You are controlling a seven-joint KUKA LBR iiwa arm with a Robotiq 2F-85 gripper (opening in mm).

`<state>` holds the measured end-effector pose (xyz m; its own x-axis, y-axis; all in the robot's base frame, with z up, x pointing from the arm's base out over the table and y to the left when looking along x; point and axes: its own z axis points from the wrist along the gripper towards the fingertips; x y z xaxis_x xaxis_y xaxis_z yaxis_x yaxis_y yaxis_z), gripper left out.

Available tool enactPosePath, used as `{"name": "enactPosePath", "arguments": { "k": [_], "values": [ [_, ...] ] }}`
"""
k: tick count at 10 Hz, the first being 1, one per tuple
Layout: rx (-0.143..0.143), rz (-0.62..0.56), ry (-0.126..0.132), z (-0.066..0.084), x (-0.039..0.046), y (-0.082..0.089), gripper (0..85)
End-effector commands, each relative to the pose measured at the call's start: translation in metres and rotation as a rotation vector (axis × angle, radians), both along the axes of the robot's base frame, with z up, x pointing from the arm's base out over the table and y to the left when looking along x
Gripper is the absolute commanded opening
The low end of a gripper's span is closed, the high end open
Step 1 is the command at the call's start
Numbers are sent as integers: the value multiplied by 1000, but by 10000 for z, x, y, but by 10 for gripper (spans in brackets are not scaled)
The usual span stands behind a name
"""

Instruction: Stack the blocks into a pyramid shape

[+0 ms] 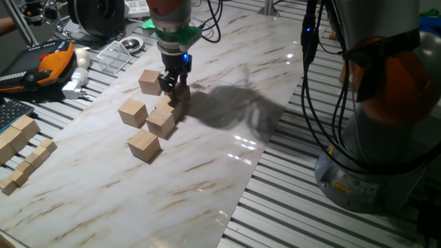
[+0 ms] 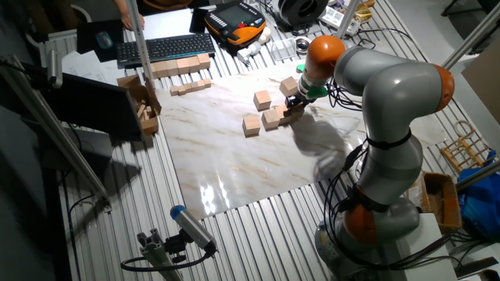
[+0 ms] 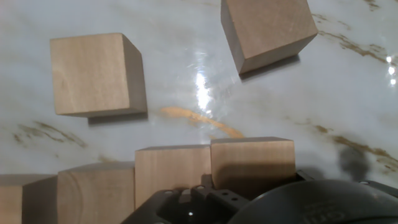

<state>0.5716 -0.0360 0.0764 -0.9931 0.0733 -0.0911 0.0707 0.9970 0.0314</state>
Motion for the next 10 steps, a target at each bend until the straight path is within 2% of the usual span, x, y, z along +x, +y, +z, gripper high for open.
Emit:
{"name": "enactPosePath", "arguments": {
  "k": [1, 4, 5, 8, 10],
  "values": [
    [3, -2, -2, 3, 0, 1, 510],
    [10, -11, -3, 10, -1, 7, 510],
    [11, -14, -5, 11, -1, 7, 680],
    [17, -20, -8, 15, -3, 12, 680],
    [15, -28, 2, 98, -10, 58, 680]
  ]
}}
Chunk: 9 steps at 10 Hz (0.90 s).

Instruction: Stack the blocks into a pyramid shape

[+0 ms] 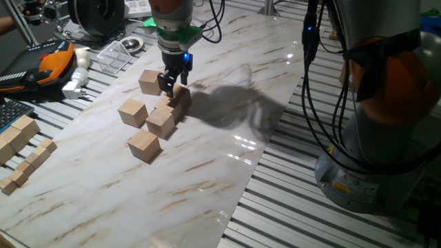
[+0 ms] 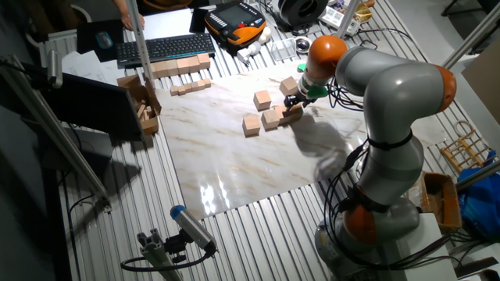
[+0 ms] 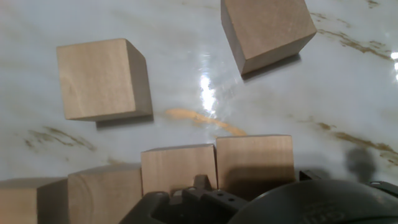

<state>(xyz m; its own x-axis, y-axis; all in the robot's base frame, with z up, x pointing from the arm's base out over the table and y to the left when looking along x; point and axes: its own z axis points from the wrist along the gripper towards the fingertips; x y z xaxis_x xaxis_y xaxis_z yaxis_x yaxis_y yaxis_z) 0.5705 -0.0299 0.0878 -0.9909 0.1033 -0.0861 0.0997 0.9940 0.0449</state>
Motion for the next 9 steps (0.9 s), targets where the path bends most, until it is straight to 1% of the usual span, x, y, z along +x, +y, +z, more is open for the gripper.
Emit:
{"name": "enactPosePath", "arguments": {
  "k": [1, 2, 4, 5, 6, 7, 8, 9],
  "values": [
    [-3, -2, 3, 32, -1, 3, 680],
    [-8, 0, 3, 45, -1, -6, 680],
    [5, -5, 3, 60, -4, 23, 680],
    [5, -12, 3, 87, -8, 57, 680],
    [4, -21, 13, 138, -15, 100, 680],
    [4, -33, 21, 195, -34, 148, 680],
    [15, -57, 26, 251, -70, 222, 680],
    [6, -79, 24, 287, -121, 315, 680]
  ]
}}
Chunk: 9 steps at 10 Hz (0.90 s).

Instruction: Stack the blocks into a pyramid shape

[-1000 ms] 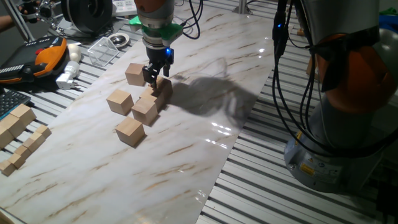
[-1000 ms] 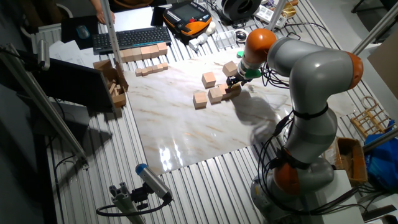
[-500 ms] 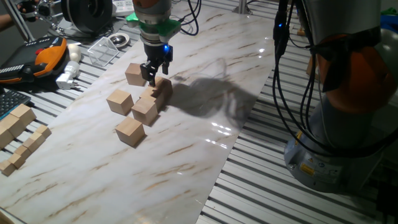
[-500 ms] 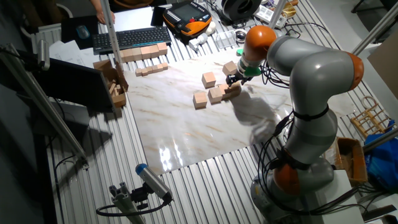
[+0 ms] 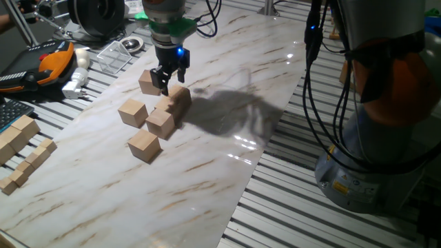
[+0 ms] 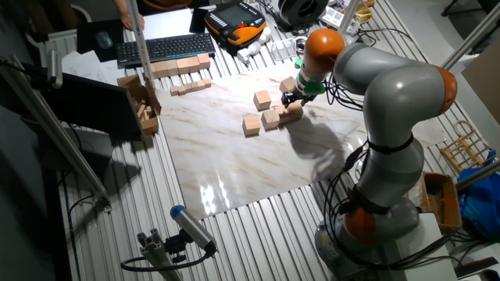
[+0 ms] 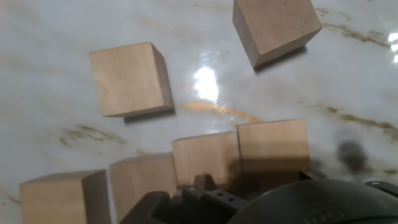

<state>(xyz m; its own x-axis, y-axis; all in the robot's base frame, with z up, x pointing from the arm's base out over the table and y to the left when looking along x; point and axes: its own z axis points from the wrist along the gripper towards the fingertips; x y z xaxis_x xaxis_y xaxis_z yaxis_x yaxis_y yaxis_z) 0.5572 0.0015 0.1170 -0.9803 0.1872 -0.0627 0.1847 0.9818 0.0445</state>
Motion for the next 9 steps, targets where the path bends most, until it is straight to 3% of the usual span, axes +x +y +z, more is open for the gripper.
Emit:
{"name": "enactPosePath", "arguments": {
  "k": [1, 3, 4, 7, 9],
  "values": [
    [-11, -19, 0, 40, -51, 116, 680],
    [-30, -58, 14, 183, -192, 354, 680],
    [-3, -63, 16, 199, -265, 385, 680],
    [0, -48, 7, 176, -465, 474, 680],
    [2, -29, 2, 169, -473, 473, 680]
  ]
}}
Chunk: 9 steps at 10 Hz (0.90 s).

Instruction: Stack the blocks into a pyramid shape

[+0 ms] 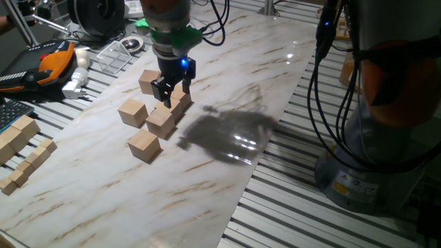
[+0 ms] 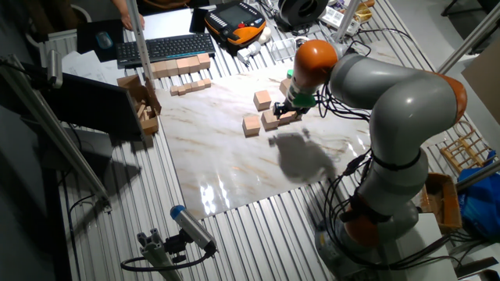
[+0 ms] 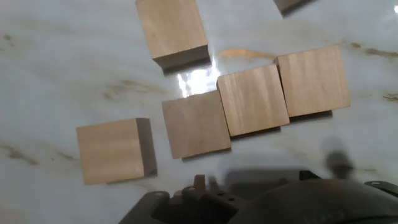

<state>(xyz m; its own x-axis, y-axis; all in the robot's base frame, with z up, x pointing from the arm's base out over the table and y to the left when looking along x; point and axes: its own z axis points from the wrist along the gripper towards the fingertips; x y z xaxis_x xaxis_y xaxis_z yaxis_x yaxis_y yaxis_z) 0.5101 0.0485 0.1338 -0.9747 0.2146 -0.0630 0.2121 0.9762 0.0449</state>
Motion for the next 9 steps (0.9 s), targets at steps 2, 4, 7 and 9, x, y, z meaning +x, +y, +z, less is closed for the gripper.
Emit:
{"name": "enactPosePath", "arguments": {
  "k": [2, 4, 7, 9],
  "values": [
    [-11, 11, -11, 1, 0, -6, 680],
    [-13, 33, -17, 1, 0, -6, 680],
    [31, 106, 0, 1, 0, -6, 680],
    [26, 163, -15, 1, 0, -6, 680]
  ]
}}
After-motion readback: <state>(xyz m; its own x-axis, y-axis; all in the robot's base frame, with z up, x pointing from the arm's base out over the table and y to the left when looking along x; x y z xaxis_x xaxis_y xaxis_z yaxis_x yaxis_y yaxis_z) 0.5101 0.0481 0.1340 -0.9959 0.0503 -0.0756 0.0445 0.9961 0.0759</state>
